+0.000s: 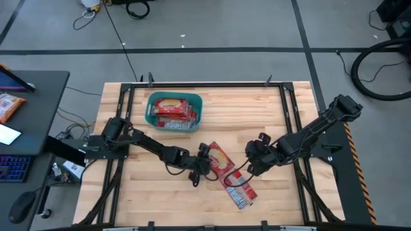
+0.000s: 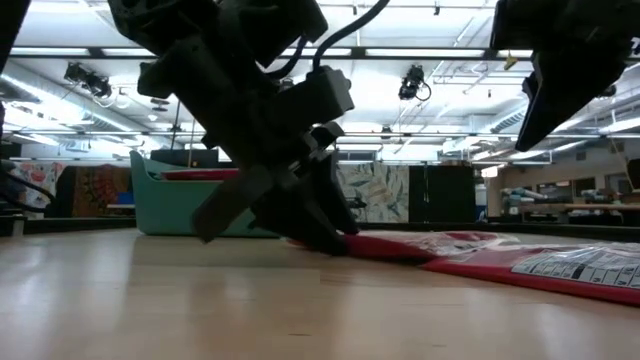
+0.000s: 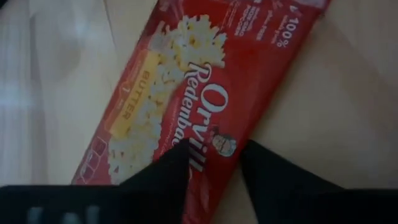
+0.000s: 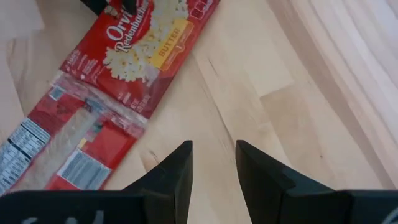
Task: Sort popcorn bags into baskets
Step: Put the red popcorn pack into the green bin
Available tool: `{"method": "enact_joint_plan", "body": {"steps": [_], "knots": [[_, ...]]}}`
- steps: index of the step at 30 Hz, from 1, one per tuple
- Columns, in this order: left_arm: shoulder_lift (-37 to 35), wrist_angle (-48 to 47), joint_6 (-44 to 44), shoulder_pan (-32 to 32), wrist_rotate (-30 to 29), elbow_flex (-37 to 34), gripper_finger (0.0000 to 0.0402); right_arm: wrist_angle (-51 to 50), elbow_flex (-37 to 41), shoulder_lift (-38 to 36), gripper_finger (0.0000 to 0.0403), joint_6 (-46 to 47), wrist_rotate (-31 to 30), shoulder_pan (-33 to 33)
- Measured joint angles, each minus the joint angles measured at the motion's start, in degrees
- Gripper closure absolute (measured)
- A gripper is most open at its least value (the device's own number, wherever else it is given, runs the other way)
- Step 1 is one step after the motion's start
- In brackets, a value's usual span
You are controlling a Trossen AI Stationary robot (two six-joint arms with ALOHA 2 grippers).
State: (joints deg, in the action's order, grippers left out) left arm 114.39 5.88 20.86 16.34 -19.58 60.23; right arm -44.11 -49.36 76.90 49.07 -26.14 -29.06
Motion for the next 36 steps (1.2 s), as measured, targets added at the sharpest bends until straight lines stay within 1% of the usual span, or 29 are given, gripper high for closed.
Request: {"method": "enact_joint_plan", "body": {"steps": [5,6,7,9,13,18,24,28,30,36], "knots": [[-0.06,-1.37,0.54,0.06,-0.79,0.00,0.0360,1.27,0.00,0.05,0.0276,-1.12,-1.16,-0.07],[-0.20,-1.46,0.23,0.27,-0.86,0.00,0.0378,1.36,0.00,0.05,0.0276,-1.18,-1.33,-0.07],[-0.31,-1.57,-0.07,0.33,-0.97,0.00,0.0385,1.35,0.00,0.05,0.0276,-1.24,-1.36,-0.07],[-0.65,-2.05,-0.60,0.77,-1.74,-0.10,0.0385,1.42,0.01,0.05,0.0276,-1.35,-1.47,-0.07],[-3.51,-5.71,-0.79,2.33,-5.34,-0.35,0.0386,1.59,0.00,0.07,0.0276,-1.57,-1.47,-0.07],[-10.04,-11.21,-5.18,3.50,-7.85,-0.20,0.0387,2.09,0.02,0.09,0.0276,-3.23,-2.83,-0.07],[-17.73,-18.94,-10.02,5.34,-13.60,-0.27,0.0387,2.91,0.02,0.09,0.0276,-3.82,-3.42,-0.07],[-22.22,-24.93,-14.11,7.09,-16.36,-0.24,0.0387,3.61,0.02,0.09,0.0276,-4.02,-3.18,-0.11],[-24.60,-28.36,-16.00,8.13,-19.15,-0.24,0.0387,3.72,0.02,0.09,0.0276,-4.23,-3.22,-0.09],[-31.28,-38.61,-22.33,9.97,-31.42,-0.22,0.0387,4.72,0.02,0.09,0.0276,-5.17,-4.03,-0.09]]}}
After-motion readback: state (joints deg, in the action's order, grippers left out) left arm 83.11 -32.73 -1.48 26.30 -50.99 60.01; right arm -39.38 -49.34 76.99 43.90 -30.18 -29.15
